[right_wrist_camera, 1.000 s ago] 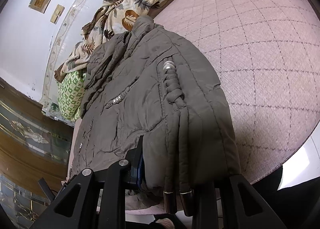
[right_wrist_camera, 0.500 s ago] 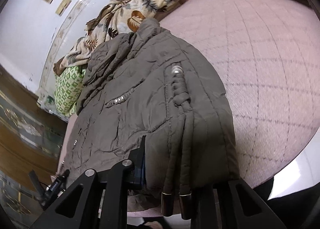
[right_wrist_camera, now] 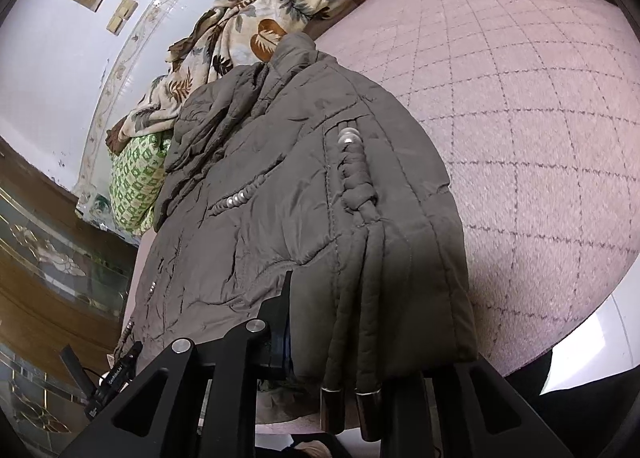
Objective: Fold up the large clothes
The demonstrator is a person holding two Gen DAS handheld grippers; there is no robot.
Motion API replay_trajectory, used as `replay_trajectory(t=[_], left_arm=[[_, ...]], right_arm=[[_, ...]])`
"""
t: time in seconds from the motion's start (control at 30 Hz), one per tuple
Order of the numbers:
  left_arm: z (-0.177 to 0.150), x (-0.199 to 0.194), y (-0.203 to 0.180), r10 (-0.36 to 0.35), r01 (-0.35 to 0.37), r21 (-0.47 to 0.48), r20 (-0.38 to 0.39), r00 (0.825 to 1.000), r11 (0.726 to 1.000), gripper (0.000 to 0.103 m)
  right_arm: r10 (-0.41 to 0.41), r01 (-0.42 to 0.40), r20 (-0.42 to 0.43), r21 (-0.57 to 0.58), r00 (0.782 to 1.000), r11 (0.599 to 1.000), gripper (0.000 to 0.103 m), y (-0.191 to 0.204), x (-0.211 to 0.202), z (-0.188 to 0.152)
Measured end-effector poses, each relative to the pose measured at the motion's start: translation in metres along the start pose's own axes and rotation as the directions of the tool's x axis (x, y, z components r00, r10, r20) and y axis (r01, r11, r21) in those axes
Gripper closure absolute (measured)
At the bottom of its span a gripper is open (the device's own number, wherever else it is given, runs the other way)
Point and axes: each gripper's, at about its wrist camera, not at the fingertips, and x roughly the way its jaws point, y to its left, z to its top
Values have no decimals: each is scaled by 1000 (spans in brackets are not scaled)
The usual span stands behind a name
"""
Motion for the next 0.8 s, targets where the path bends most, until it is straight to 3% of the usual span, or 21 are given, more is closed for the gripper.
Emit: replay_trajectory(t=[0.3,0.8], left_arm=[[0,3,0,22,-22,3,-13,1000,1000,41],[0,5,0,50,-50,1,-23,998,999,29]], right_arm=[[0,1,-6,5,1000,1000,79,3,2,2],[1,-1,-12,9,1000,1000,77,3,5,2]])
